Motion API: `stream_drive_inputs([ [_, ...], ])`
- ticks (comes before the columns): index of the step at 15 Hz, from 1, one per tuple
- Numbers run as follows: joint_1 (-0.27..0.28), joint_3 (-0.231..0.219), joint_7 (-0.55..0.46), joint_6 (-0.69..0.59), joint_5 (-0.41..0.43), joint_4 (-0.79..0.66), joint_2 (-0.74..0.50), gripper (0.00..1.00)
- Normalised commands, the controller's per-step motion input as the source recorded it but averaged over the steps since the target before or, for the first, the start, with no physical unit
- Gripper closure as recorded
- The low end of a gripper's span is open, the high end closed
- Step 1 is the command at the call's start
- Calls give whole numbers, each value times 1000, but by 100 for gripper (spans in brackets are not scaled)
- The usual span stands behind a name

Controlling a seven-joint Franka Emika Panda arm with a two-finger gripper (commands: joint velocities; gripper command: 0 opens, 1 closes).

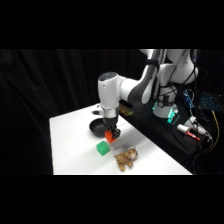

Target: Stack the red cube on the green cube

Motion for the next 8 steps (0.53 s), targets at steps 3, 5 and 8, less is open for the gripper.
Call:
stream_drive_inputs([
  [3, 66, -24, 153, -111, -134, 317, 117, 75],
  [5, 68, -42, 165, -99, -150, 329, 174, 75],
  [8, 68, -56, 156, -97, -148, 298, 192, 75],
])
